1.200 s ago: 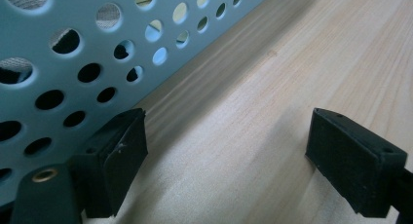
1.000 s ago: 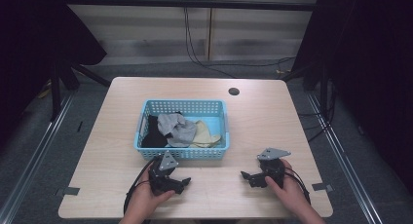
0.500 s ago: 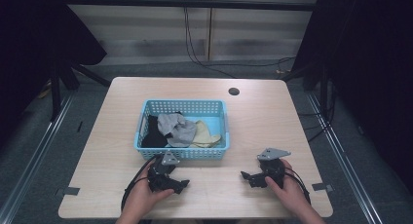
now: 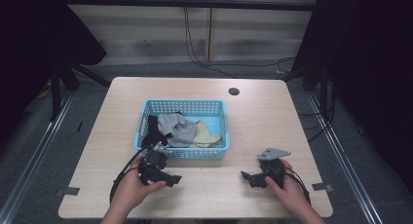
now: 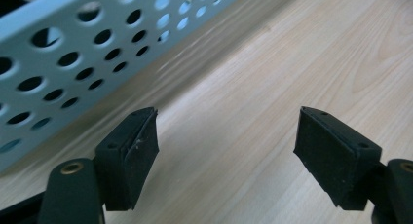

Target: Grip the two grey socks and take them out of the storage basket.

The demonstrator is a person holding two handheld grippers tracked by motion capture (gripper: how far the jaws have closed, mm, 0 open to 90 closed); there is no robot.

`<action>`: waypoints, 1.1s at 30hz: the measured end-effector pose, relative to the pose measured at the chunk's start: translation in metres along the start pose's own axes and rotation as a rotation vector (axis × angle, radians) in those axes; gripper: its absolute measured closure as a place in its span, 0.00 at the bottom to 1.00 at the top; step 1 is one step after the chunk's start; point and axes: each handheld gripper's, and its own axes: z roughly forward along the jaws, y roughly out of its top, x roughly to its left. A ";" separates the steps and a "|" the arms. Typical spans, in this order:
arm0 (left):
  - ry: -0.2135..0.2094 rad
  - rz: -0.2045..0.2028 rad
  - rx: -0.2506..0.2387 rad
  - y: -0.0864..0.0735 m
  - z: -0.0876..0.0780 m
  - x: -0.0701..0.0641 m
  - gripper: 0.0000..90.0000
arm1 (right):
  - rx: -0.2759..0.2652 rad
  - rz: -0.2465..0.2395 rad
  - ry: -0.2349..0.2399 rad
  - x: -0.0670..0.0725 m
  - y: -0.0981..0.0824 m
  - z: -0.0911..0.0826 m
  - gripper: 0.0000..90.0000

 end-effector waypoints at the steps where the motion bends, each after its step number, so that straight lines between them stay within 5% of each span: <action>1: -0.001 0.002 0.015 0.001 -0.001 0.001 0.26 | 0.000 0.001 0.002 0.000 0.000 0.000 0.10; 11: -0.038 -0.031 0.123 0.020 -0.015 0.002 0.26 | -0.001 0.000 0.003 0.000 0.000 0.000 0.10; 33: -0.018 -0.048 0.193 0.062 -0.060 0.013 0.27 | 0.001 0.004 0.003 0.001 -0.001 -0.001 0.10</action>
